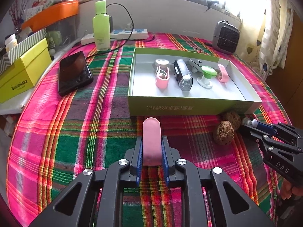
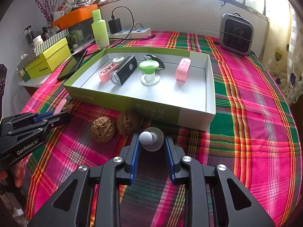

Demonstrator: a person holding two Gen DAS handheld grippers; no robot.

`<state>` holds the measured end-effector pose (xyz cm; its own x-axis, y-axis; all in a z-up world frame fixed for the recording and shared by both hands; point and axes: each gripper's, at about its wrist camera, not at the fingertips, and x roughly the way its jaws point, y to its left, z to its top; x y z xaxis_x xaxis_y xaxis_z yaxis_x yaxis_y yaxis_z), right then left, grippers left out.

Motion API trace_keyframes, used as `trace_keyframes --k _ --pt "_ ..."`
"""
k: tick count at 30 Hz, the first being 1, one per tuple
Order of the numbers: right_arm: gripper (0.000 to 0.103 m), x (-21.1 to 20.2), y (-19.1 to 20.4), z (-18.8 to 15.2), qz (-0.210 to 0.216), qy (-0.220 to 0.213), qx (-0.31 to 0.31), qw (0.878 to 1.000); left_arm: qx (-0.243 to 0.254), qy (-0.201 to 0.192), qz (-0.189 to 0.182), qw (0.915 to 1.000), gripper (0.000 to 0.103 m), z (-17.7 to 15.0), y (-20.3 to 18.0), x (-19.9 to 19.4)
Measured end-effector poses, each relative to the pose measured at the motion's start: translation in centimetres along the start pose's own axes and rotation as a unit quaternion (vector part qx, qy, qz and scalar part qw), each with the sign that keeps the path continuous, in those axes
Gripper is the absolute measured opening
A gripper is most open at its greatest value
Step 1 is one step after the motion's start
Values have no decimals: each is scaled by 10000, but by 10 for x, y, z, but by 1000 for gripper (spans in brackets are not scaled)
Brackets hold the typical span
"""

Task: Organize objects
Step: 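Grasp the pink clip with the left tool while the right tool grasps the white ball knob, then carry both held items up and over the green box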

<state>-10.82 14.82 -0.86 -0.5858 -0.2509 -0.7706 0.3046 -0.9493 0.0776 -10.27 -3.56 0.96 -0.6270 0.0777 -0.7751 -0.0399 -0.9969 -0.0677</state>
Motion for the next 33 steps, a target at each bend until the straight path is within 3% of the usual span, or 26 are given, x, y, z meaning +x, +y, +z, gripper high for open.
trace_keyframes --k 33 --pt "27 -26 1 22 147 -432 110 9989 255 -402 -312 9984 16 29 -21 -20"
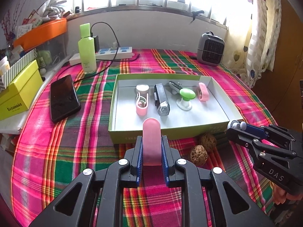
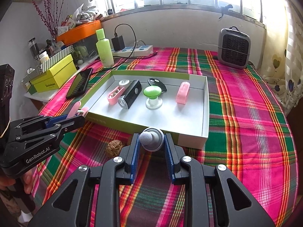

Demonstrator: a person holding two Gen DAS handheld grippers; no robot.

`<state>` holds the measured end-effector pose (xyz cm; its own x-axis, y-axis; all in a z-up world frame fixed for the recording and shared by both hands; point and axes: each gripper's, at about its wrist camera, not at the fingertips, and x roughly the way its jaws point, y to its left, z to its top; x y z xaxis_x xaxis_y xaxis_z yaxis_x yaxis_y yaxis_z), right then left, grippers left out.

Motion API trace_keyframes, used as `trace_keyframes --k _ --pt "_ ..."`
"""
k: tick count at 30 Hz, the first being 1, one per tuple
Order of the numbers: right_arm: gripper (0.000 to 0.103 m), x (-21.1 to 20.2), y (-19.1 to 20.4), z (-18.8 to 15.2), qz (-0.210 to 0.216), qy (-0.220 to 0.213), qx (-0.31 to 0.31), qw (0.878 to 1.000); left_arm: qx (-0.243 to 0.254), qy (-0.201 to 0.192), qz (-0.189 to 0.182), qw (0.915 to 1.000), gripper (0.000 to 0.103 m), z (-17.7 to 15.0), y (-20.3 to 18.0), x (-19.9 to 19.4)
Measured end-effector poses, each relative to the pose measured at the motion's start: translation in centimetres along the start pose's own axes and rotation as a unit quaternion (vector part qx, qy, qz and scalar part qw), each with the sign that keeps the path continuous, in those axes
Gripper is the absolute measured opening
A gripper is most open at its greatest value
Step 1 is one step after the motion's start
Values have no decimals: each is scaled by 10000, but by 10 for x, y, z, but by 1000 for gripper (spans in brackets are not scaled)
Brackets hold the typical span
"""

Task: Organize objects
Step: 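Carry both held items up and over the green box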

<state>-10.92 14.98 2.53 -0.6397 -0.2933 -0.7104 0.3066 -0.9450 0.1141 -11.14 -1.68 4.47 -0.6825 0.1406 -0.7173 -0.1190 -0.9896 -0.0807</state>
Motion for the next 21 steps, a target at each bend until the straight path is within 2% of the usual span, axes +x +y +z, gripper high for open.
trace_keyframes --k 21 --pt "27 19 3 22 172 12 27 9998 -88 22 -162 9998 16 20 4 14"
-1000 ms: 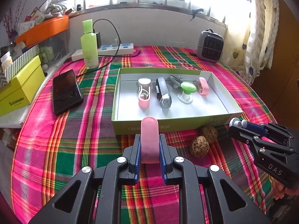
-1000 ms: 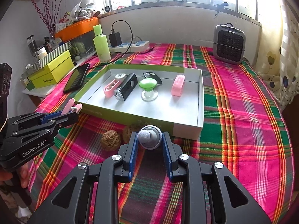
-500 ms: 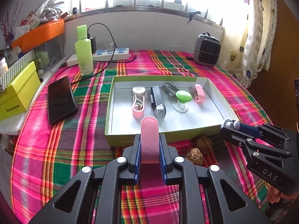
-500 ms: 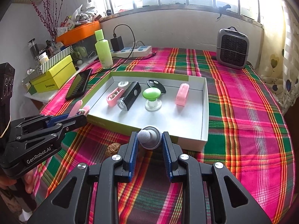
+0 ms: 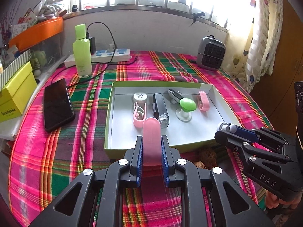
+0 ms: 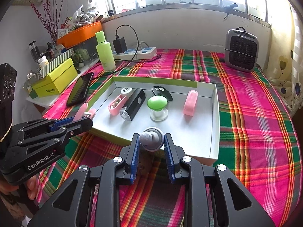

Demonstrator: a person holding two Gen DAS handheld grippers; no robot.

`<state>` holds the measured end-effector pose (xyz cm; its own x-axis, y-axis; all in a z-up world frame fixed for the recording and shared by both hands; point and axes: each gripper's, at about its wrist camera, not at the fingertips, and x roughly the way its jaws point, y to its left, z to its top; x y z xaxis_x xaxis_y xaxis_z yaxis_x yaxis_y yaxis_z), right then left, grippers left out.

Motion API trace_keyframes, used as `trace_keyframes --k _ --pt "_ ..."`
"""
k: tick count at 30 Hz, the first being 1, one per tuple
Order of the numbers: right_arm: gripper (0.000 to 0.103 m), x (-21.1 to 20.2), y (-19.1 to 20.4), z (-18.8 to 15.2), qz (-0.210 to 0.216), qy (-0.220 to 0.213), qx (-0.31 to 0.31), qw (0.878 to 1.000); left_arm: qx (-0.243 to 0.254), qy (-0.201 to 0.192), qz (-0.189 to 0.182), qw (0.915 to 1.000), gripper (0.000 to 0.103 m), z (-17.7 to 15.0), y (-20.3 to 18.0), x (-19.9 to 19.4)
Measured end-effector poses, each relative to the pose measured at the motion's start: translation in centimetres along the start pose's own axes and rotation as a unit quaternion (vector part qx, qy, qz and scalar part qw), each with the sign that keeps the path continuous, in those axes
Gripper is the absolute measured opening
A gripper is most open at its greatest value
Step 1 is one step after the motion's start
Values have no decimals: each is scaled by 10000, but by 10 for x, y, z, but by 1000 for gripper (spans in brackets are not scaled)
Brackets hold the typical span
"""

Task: Organize objects
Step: 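Carry both held items up and over the green box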

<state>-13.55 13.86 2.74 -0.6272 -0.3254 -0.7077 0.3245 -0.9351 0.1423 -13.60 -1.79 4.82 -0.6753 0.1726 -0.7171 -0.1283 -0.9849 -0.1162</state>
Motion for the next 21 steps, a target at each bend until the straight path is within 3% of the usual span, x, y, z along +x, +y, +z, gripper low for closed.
trace_keyframes --k 21 --pt "27 43 2 22 111 332 -130 9993 -44 279 -47 9996 16 18 3 37"
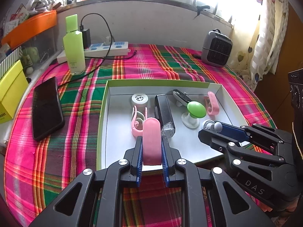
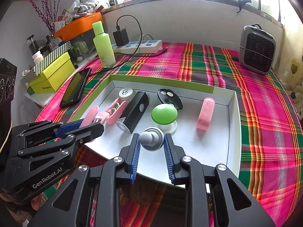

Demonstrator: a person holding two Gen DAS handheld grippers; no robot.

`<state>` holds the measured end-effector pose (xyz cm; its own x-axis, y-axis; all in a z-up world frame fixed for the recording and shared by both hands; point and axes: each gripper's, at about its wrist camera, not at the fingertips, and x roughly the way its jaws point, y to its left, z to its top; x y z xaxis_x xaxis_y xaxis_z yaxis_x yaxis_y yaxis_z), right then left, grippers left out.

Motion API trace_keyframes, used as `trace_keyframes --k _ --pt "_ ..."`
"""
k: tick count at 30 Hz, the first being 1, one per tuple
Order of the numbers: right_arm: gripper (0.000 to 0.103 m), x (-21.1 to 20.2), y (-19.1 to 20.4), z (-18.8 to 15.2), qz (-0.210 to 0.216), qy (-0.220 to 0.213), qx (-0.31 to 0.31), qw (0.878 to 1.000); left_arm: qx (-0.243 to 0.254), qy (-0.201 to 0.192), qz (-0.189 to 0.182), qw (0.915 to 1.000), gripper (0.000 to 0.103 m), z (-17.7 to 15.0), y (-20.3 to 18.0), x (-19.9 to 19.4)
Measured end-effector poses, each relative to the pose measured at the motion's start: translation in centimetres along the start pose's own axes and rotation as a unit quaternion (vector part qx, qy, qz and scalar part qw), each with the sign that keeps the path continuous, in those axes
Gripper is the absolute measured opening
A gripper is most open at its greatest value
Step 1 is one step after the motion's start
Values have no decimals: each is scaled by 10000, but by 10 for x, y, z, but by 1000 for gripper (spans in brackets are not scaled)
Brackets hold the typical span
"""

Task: Organize objects
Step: 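Carry both held items up and over the green box, then lower both held items into the green box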

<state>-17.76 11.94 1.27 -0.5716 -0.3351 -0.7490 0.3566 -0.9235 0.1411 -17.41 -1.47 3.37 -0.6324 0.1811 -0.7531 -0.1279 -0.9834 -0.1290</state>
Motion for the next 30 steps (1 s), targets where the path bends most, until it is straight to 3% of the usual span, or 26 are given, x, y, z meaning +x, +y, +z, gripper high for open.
trace_keyframes --k 13,30 --pt "27 15 -3 3 -24 190 -45 9998 -39 210 75 9997 16 1 4 20" --pt "27 26 1 3 3 289 -51 9996 74 181 191 9996 16 2 3 22"
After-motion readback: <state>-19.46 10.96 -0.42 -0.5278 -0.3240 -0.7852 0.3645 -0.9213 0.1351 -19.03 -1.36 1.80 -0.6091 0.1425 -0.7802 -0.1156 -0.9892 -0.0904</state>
